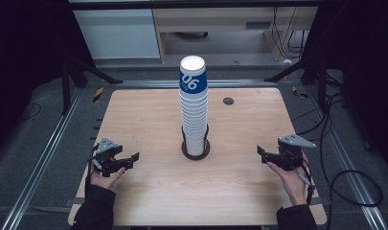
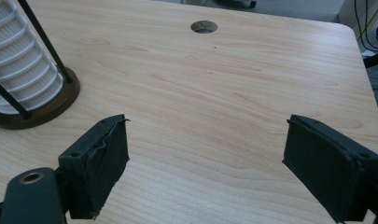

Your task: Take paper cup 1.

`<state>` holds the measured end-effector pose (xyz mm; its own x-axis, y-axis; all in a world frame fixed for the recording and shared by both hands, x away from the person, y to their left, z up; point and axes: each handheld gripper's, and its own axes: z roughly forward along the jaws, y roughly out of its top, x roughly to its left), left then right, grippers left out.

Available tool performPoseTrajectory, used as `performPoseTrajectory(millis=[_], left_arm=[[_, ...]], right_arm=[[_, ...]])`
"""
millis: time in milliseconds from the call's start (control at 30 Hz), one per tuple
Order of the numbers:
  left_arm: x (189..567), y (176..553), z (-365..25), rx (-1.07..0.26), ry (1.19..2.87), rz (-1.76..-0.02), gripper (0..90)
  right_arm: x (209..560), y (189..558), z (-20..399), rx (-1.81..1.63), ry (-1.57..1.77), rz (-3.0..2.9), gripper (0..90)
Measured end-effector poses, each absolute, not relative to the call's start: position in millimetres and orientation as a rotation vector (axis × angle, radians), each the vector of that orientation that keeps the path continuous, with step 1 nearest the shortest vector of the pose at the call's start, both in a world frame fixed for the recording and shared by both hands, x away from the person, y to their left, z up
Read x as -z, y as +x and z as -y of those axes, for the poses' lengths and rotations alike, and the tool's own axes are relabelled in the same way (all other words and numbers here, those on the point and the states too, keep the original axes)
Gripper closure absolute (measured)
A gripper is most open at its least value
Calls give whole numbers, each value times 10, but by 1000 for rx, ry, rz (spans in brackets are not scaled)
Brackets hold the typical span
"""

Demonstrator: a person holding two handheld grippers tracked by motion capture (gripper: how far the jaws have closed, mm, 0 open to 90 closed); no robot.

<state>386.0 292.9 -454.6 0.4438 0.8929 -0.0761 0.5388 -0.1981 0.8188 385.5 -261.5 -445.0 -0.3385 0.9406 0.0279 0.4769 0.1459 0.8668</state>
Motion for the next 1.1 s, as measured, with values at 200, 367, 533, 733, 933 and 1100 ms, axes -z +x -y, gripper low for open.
performPoseTrajectory(millis=[200, 367, 533, 733, 933, 1100], left_arm=[[4542, 3837, -2905, -550, 1890, -1200, 211], [4553, 3843, -2896, -541, 1909, -1190, 212], [4576, 3854, -2867, -526, 1938, -1184, 209], [4578, 3858, -2875, -512, 1941, -1182, 209], [4570, 3860, -2898, -513, 1927, -1187, 209], [4583, 3867, -2884, -509, 1939, -1188, 206]], right_arm=[[4419, 3837, 2571, -1127, 1315, -1908, 137], [4350, 3828, 2532, -1153, 1283, -1912, 136], [4244, 3829, 2485, -1195, 1252, -1918, 135], [4071, 3818, 2401, -1240, 1206, -1928, 128], [3804, 3806, 2257, -1334, 1120, -1931, 118], [3532, 3817, 2116, -1420, 1061, -1905, 107]])
